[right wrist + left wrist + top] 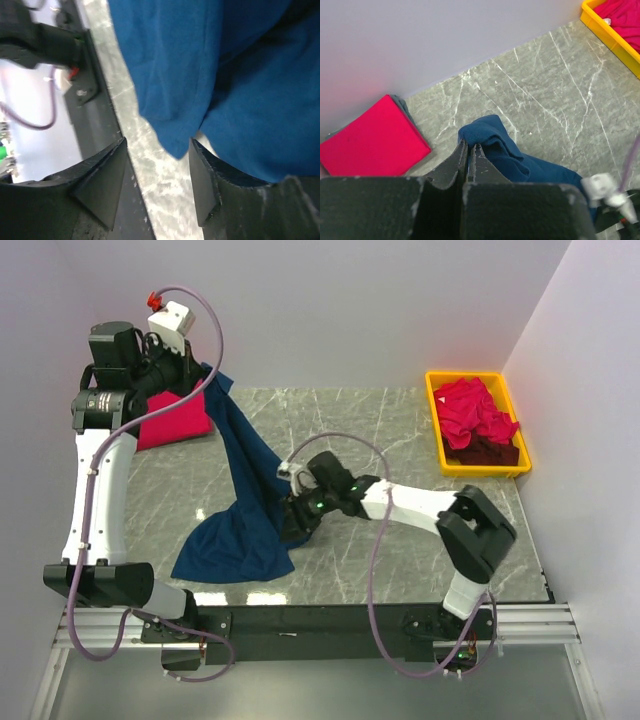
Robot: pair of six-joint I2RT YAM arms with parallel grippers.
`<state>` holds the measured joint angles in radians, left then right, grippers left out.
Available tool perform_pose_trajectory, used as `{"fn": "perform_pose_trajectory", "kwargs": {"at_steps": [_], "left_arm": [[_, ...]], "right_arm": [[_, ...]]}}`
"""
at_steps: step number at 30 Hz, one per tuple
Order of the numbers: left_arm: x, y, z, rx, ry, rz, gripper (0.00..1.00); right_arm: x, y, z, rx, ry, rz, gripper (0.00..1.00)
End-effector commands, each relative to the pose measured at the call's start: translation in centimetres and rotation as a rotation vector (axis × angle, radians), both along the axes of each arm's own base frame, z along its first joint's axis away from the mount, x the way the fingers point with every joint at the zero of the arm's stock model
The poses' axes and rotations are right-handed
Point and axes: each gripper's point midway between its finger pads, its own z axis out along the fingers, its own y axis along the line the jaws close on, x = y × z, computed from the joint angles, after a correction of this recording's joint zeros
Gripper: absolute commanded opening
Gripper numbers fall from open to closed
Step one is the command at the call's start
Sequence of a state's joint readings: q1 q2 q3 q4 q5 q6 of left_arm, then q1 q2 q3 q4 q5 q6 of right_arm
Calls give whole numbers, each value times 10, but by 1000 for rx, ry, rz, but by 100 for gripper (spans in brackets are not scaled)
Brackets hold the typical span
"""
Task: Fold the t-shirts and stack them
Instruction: Flatten the tshirt out
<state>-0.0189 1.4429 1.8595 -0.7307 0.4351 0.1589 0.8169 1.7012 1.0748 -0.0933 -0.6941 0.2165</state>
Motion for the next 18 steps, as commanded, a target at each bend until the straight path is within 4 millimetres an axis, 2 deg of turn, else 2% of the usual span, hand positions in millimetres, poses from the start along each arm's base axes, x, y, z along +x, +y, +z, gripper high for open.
{"fn": "perform_pose_trajectory", "kwargs": {"at_steps": [1, 4, 9, 15, 16, 17, 18], "left_arm": [[1, 5, 35, -19, -98, 33, 0], [1, 8, 37, -14, -100, 39, 0], [-3, 10, 41, -3, -114, 39, 0], [-3, 10, 42, -1, -123, 42, 0], [-3, 11, 42, -1, -123, 44, 0], [-1, 19, 43, -1, -126, 62, 0], [-1, 19, 42, -5, -121, 60, 0]], "right_arm": [[11, 19, -29, -88, -53, -21, 61], [14, 28, -42, -120, -64, -34, 62], [19, 38, -47, -125, -74, -41, 62], [-1, 48, -58, -127, -33, 32, 62], [-3, 48, -65, -139, -25, 37, 62], [-4, 48, -69, -146, -20, 39, 63], [-4, 48, -72, -151, -16, 39, 63]]}}
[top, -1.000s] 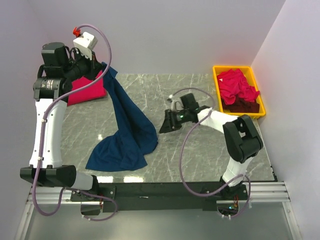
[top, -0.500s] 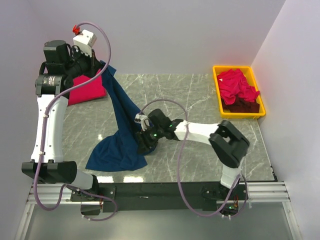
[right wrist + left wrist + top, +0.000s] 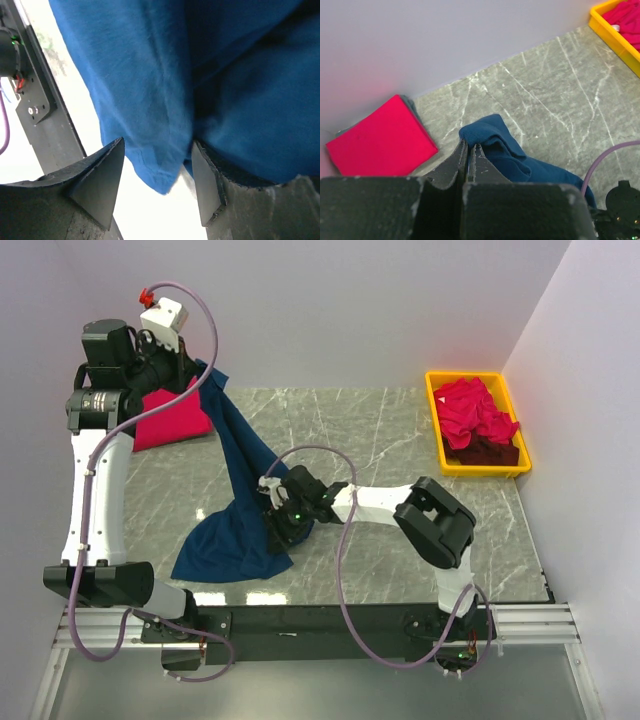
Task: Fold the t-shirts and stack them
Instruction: Flatten the tshirt out
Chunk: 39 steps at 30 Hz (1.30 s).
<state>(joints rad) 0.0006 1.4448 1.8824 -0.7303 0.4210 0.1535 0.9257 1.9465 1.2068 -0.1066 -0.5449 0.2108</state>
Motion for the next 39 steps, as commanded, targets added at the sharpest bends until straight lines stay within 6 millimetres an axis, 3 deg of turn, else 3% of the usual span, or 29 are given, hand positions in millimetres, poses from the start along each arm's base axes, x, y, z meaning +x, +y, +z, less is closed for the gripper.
{"fn": "perform_pose_trajectory", "kwargs": {"at_steps": [1, 4, 5, 7, 8, 9, 12, 13, 14, 15, 16, 20, 22, 23, 25, 26, 28, 29, 30, 31, 35, 36, 38, 39], "left_arm": [[-3, 11, 36, -2, -106, 27, 0], [-2, 13, 38, 0, -113, 31, 0], [-3, 14, 40, 3, -115, 34, 0], [-3, 17, 39, 4, -113, 41, 0], [-2, 19, 39, 7, -113, 43, 0], [-2, 23, 38, 4, -108, 52, 0], [-1, 30, 34, 0, -100, 70, 0], [-1, 37, 30, -1, -93, 95, 0], [1, 41, 30, -3, -99, 114, 0], [3, 49, 26, -6, -93, 138, 0], [3, 54, 26, -8, -95, 161, 0], [10, 69, 27, -60, -94, 224, 0], [15, 74, 30, -79, -109, 243, 0], [17, 77, 31, -96, -112, 257, 0], [22, 80, 41, -107, -147, 264, 0], [25, 81, 46, -107, -162, 266, 0], [28, 82, 64, -148, -200, 273, 0], [28, 82, 70, -159, -215, 274, 0], [27, 86, 82, -161, -243, 286, 0], [26, 88, 89, -166, -263, 289, 0], [9, 94, 106, -175, -310, 308, 0], [7, 97, 99, -176, -293, 313, 0], [-13, 92, 105, -162, -319, 303, 0], [-16, 93, 95, -161, -299, 307, 0]], "right_arm": [[-2, 11, -10, 0, 2, 31, 63], [-3, 12, -10, -1, 8, 43, 54], [-4, 10, -9, 1, 7, 50, 36], [-6, 9, 5, 23, -8, 61, 16], [-11, 3, 8, 15, -6, 80, 0], [-10, 0, 26, 40, -31, 83, 0], [-10, -24, 48, 39, -54, 82, 0], [3, -35, 74, 73, -98, 49, 0], [7, -50, 79, 58, -108, 34, 0], [13, -61, 101, 86, -150, 12, 0], [21, -72, 110, 86, -177, -12, 0], [84, -142, 156, 56, -345, -187, 0], [106, -166, 179, 32, -431, -259, 0], [118, -175, 200, 28, -496, -277, 0], [149, -209, 225, -12, -587, -381, 0], [163, -221, 255, 2, -658, -428, 0], [187, -254, 285, -21, -741, -541, 0], [194, -264, 318, -2, -814, -579, 0], [200, -272, 332, -1, -847, -607, 0], [204, -287, 362, 10, -911, -652, 0], [203, -319, 414, -3, -1046, -752, 0], [196, -324, 426, 1, -1079, -763, 0], [188, -329, 433, -4, -1112, -769, 0], [177, -332, 442, 5, -1138, -776, 0]]}}
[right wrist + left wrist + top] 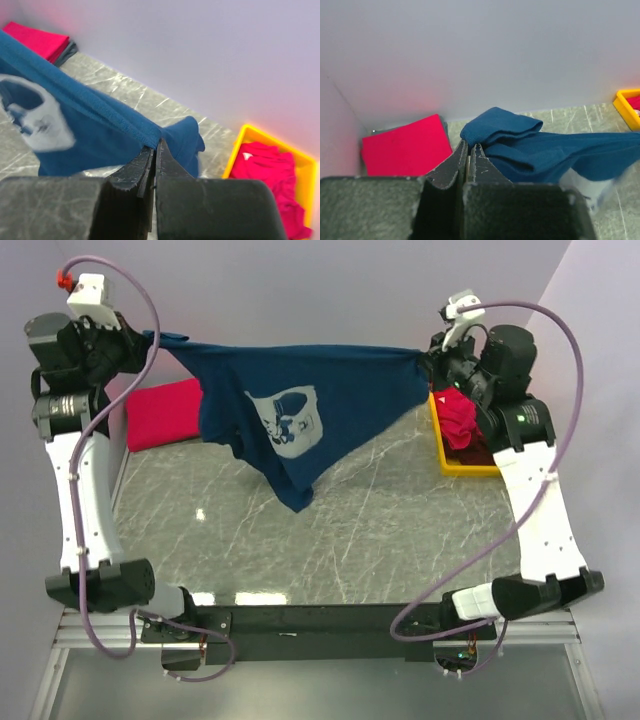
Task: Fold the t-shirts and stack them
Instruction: Flatten the tshirt out
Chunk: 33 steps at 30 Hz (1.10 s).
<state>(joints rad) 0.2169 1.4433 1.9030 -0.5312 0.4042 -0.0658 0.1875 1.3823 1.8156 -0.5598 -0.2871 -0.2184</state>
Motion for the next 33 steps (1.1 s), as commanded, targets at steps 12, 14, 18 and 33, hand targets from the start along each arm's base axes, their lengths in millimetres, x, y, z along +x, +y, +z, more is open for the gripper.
{"fn": "perform_pose_trajectory", "kwargs": {"at_steps": [12, 14, 18, 33], "left_arm": [[-100, 7, 49, 81, -196, 133, 0], [-88, 12, 44, 67, -178, 145, 1], [-59, 11, 40, 30, -152, 103, 0], [86, 30, 100, -134, -344, 39, 1]], "right_arm": [[-53, -50, 56, -68, -236, -181, 0], [-38, -51, 51, -80, -231, -197, 0], [-2, -47, 38, -91, -204, -209, 0], [137, -55, 106, 24, -400, -396, 0]]}}
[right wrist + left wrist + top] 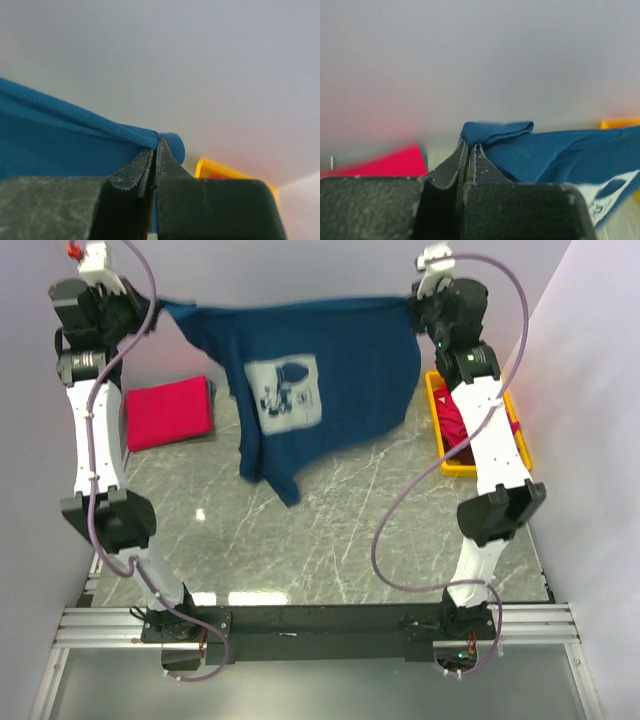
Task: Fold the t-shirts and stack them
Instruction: Flatten the tshirt out
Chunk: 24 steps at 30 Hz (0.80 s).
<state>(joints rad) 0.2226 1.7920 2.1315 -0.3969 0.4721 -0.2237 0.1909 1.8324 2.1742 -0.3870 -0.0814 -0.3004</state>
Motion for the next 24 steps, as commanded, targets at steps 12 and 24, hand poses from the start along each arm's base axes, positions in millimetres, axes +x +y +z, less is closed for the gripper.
{"fn": "perform_pose_trajectory", "kwargs": {"at_steps": [12, 24], "left_arm": [[-41, 34, 170, 13, -736, 159, 1], [-94, 2, -132, 404, -155, -71, 0]], "right_arm": [[-13, -59, 161, 147, -620, -222, 0], [-36, -26, -106, -302, -81, 72, 0]]}}
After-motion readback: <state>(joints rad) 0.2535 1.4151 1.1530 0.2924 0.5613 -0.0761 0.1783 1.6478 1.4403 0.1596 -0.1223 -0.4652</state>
